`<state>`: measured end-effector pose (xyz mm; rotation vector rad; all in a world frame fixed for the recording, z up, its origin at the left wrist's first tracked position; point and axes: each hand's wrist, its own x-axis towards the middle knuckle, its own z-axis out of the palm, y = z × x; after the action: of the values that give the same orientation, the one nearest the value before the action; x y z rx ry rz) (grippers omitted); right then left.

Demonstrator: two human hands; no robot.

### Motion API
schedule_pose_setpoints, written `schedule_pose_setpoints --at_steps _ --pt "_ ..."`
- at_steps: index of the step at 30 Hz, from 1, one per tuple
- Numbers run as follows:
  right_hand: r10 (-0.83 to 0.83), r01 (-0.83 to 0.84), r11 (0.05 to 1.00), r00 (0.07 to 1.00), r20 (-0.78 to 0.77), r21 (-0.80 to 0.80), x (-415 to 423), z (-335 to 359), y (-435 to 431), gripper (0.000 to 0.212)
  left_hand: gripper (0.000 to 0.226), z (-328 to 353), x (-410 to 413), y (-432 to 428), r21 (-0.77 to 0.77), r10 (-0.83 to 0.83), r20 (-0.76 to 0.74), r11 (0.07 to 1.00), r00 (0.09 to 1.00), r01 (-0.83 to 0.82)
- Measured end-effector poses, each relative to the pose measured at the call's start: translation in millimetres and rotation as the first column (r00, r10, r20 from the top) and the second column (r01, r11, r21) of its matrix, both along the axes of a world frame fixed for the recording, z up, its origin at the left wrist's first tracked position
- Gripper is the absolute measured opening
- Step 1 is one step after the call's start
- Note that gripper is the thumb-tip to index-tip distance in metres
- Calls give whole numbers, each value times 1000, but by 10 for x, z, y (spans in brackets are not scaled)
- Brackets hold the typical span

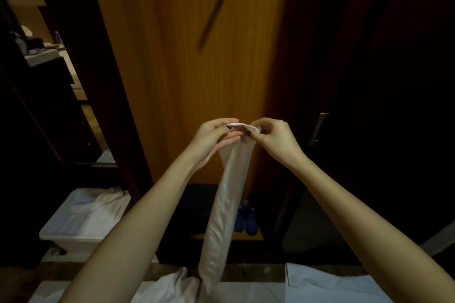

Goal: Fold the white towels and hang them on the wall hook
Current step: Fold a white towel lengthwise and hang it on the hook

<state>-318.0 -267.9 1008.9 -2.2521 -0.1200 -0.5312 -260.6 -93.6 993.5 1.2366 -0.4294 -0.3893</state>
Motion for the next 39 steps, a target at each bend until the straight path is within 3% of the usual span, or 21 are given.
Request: schedule_pose_setpoints --at_steps 3,7,12,19,25,31,39 --pt "-17 16 999 999 31 30 -25 42 -57 13 17 20 -17 2 201 36 186 977 982 -73" --pt "57 -54 994 998 -25 98 -101 106 -166 11 11 -30 46 2 494 26 561 792 828 -360" --pt "111 -97 976 992 -60 193 -170 226 -377 10 19 -138 80 76 581 -37 477 763 878 -283" --pt "-13 24 996 993 -121 90 -242 203 -749 15 22 -10 144 120 643 -112 460 726 881 -243" --pt "-61 62 998 992 -109 3 -274 166 -801 17 9 120 182 79 652 -91 659 565 747 -506" --pt "-98 100 995 994 -42 31 -342 292 -881 12 12 302 41 28 510 32 478 803 878 -307" --pt "-137 136 987 990 17 83 -429 342 -910 11 23 494 -37 -9 353 84 577 872 813 -341"
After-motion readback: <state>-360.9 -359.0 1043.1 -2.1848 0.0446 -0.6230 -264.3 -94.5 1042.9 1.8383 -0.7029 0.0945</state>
